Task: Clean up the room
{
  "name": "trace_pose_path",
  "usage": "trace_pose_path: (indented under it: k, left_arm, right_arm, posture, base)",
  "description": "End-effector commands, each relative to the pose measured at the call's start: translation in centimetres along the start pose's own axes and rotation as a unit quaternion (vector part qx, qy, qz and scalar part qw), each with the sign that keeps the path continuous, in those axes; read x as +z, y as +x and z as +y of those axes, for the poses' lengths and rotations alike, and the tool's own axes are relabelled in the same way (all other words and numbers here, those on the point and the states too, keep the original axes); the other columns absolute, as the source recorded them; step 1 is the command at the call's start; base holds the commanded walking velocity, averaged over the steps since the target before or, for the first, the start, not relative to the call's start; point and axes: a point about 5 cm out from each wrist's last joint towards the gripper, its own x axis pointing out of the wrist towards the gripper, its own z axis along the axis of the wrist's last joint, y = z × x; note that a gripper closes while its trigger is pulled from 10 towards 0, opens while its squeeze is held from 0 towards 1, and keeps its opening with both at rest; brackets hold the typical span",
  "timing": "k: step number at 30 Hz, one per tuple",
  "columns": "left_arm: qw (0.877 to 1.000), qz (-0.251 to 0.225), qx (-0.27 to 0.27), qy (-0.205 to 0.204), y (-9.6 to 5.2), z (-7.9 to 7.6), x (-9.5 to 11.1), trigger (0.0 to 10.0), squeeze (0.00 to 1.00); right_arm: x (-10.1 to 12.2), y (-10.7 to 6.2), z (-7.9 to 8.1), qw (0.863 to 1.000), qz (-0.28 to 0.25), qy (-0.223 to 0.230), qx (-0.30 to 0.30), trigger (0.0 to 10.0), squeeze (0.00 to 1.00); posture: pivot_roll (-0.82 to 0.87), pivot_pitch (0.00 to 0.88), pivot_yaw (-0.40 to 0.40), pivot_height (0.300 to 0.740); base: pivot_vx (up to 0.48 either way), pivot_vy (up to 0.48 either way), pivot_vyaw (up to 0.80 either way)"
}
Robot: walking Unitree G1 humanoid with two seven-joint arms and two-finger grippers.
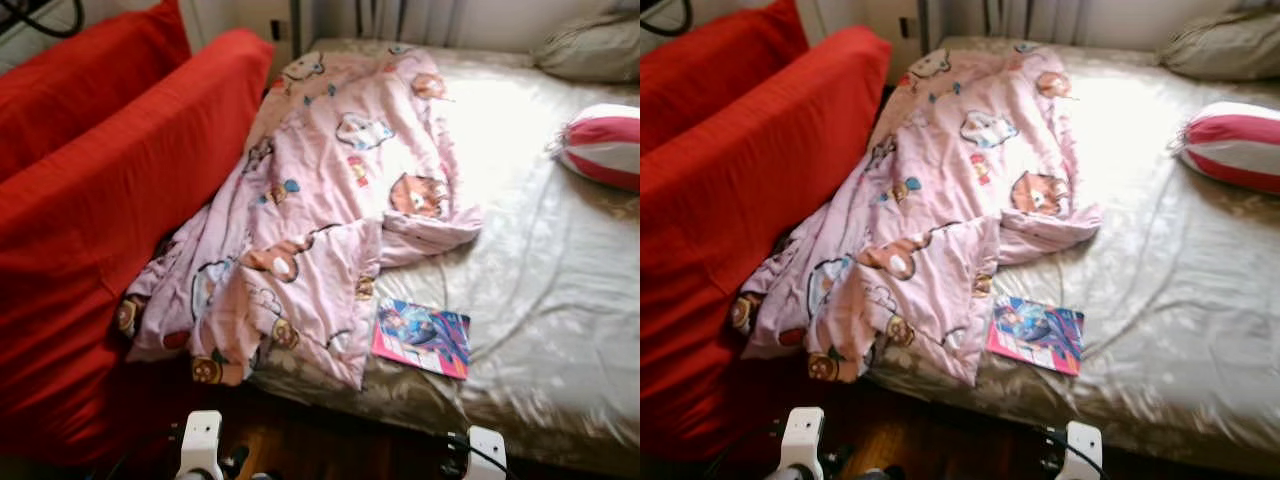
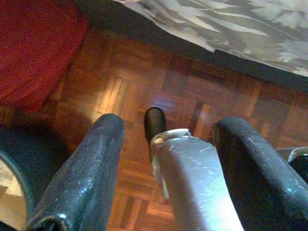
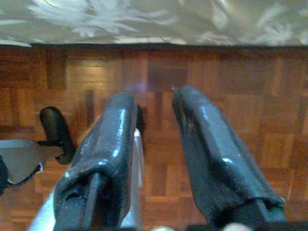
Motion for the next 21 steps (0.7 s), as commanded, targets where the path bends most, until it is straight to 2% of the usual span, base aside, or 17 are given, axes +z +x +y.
trace_pose_path:
  k: [1,11,13,15,16,18,19,20,21]
  left_arm:
    - [1.000,0.013,-0.001,-0.006,-0.2,-0.1,-0.9,10.0,0.00]
    - [1.000,0.009,-0.001,-0.003,-0.2,-0.1,-0.7,10.0,0.00]
    - [1.000,-0.005,-0.005,-0.003,-0.1,-0.1,-0.2,10.0,0.00]
    - [1.000,-0.020,-0.004,-0.010,0.1,-0.1,0.6,10.0,0.00]
    - [0.999,-0.044,-0.006,-0.016,0.3,0.0,1.8,10.0,0.00]
    - [0.998,-0.065,-0.008,-0.016,0.4,0.0,2.8,10.0,0.00]
    - [0.996,-0.084,-0.016,-0.015,0.5,0.0,3.8,10.0,0.00]
    - [0.996,-0.084,-0.016,-0.015,0.5,0.0,3.8,10.0,0.00]
    - [0.994,-0.108,-0.022,-0.013,0.6,0.0,5.0,10.0,0.00]
  right_arm:
    - [-1.1,-0.3,-0.5,1.000,0.017,0.000,-0.007,10.0,0.00]
    - [-1.0,-0.3,-0.5,1.000,0.015,0.001,-0.006,10.0,0.00]
    - [-1.0,-0.3,-0.4,1.000,0.009,0.004,-0.003,10.0,0.00]
    - [-0.9,-0.3,-0.4,1.000,0.002,0.006,-0.003,10.0,0.00]
    - [-0.7,-0.3,-0.3,1.000,-0.014,0.007,0.001,10.0,0.00]
    - [-0.4,-0.3,-0.4,0.999,-0.031,-0.006,-0.002,10.0,0.00]
    - [-0.1,-0.4,-0.4,0.999,-0.048,0.003,0.005,10.0,0.00]
    - [-0.1,-0.4,-0.4,0.999,-0.048,0.003,0.005,10.0,0.00]
    - [0.1,-0.4,-0.3,0.998,-0.062,0.007,0.015,10.0,0.00]
  posture:
    - [-0.05,0.174,-0.001,0.740]
    - [-0.05,0.176,-0.004,0.740]
    - [-0.05,0.181,-0.004,0.740]
    - [-0.05,0.182,-0.005,0.740]
    - [-0.05,0.188,-0.004,0.740]
    - [-0.04,0.194,-0.004,0.740]
    - [-0.04,0.197,-0.004,0.740]
    - [-0.04,0.197,-0.004,0.740]
    - [-0.04,0.202,-0.005,0.740]
  base:
    - [0.304,0.000,0.00]
    - [0.294,0.000,0.00]
    - [0.000,0.000,0.00]
    - [0.000,0.000,0.00]
    - [0.000,0.000,0.00]
    - [0.000,0.000,0.00]
    - [0.000,0.000,0.00]
    - [0.000,0.000,0.00]
    - [0.000,0.000,0.00]
